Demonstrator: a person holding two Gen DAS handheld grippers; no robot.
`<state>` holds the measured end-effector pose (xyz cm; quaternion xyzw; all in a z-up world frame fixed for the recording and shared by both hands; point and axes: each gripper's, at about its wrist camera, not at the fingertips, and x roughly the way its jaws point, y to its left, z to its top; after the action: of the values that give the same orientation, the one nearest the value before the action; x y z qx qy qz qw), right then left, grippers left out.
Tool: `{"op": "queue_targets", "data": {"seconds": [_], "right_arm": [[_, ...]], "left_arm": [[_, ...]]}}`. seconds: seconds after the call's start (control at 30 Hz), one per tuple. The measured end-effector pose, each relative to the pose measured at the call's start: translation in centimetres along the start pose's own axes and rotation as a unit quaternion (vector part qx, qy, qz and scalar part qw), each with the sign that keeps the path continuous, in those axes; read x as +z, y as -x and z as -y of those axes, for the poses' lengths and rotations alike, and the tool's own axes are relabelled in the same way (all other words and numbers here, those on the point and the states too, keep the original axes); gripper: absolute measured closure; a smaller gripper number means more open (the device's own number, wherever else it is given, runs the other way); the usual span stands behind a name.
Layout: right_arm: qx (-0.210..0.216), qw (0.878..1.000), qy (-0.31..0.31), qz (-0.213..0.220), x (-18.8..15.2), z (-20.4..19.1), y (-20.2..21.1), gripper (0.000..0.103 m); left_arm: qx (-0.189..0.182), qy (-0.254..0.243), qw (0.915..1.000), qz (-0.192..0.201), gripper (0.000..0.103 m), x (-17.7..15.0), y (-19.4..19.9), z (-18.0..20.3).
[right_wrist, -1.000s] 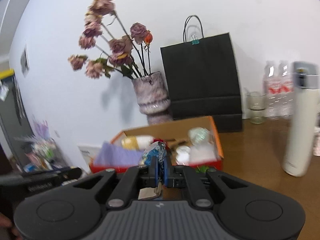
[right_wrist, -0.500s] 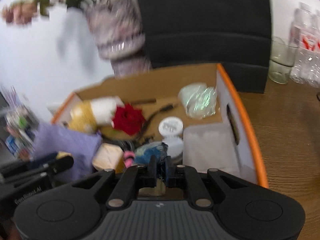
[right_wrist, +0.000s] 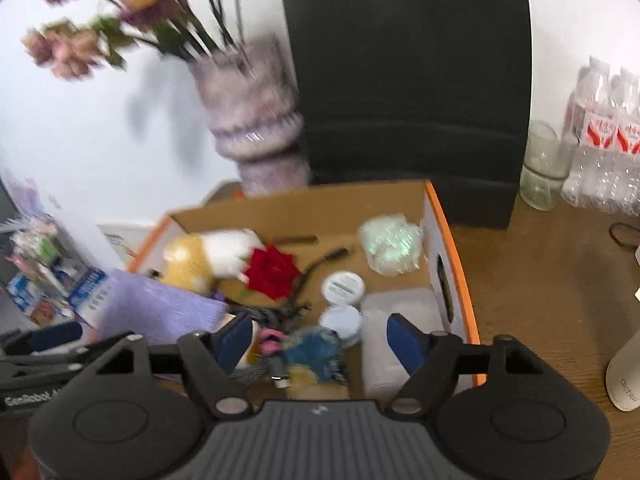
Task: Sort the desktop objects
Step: 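Carry the block and packet into the cardboard box and release both, then withdraw both tools back over the table, then grasp the white eraser with the left tool while the right tool grasps the navy pouch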
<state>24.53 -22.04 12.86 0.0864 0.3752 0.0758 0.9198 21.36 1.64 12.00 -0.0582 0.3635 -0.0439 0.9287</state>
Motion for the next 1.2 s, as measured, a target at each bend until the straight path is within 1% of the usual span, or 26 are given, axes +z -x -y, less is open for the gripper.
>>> {"op": "queue_targets", "data": {"seconds": [0.07, 0.1, 0.13, 0.23, 0.37, 0.5, 0.63, 0.7, 0.77, 0.83, 0.9, 1.0, 1.1, 1.2], "right_arm": [[0.015, 1.0, -0.001, 0.004, 0.0, -0.2, 1.6, 0.022], [0.019, 1.0, 0.003, 0.009, -0.2, -0.3, 2.5, 0.016], [0.021, 1.0, 0.01, 0.014, -0.4, -0.5, 3.1, 0.013], [0.023, 0.999, 0.039, 0.02, -1.7, -1.1, 4.8, 0.013], [-0.013, 0.997, 0.072, 0.026, -3.5, -1.5, 6.4, 0.01], [-0.016, 0.996, 0.085, 0.033, -5.7, -1.1, 8.0, 0.009], [0.0, 0.994, 0.081, 0.067, -9.1, -0.8, 10.3, 0.004], [-0.002, 0.994, 0.079, 0.076, -11.0, -0.8, 11.0, 0.004], [-0.008, 0.994, 0.076, 0.081, -13.2, -0.8, 11.6, 0.004], [-0.007, 0.994, 0.076, 0.077, -15.2, -0.8, 11.9, 0.004], [-0.004, 0.994, 0.078, 0.072, -17.3, -0.9, 12.3, 0.004], [0.001, 0.994, 0.081, 0.076, -20.9, -1.0, 13.4, 0.004], [0.005, 0.994, 0.083, 0.073, -23.7, -1.0, 14.4, 0.004], [-0.016, 0.993, 0.094, 0.072, -26.1, -0.9, 15.3, 0.004]], "left_arm": [[0.001, 0.003, 1.0, -0.007, 0.0, -0.1, 1.1, 0.1], [0.005, 0.002, 1.0, -0.004, 0.0, -0.2, 1.6, 0.3], [0.01, -0.002, 0.9999, 0.002, 0.0, -0.5, 2.2, 0.5], [0.017, -0.027, 0.9995, 0.005, 0.0, -1.6, 3.7, 1.4], [0.013, -0.048, 0.9988, -0.002, 0.0, -3.4, 5.3, 2.3], [0.011, -0.058, 0.9977, 0.033, 0.0, -6.5, 7.9, 2.9], [0.027, -0.08, 0.9936, 0.075, 0.0, -9.8, 10.5, 3.9], [0.026, -0.086, 0.9924, 0.084, 0.0, -11.1, 11.4, 4.2], [0.018, -0.081, 0.9933, 0.081, 0.0, -12.7, 12.1, 4.1], [0.01, -0.069, 0.9949, 0.073, 0.0, -14.4, 12.5, 3.9], [0.006, -0.069, 0.9952, 0.069, 0.0, -16.2, 12.8, 3.8], [-0.008, -0.07, 0.9945, 0.078, 0.0, -19.6, 13.5, 3.4], [-0.02, -0.061, 0.9952, 0.074, 0.0, -22.0, 14.3, 3.0], [-0.019, -0.062, 0.9947, 0.08, 0.0, -23.9, 15.3, 2.9]]}}
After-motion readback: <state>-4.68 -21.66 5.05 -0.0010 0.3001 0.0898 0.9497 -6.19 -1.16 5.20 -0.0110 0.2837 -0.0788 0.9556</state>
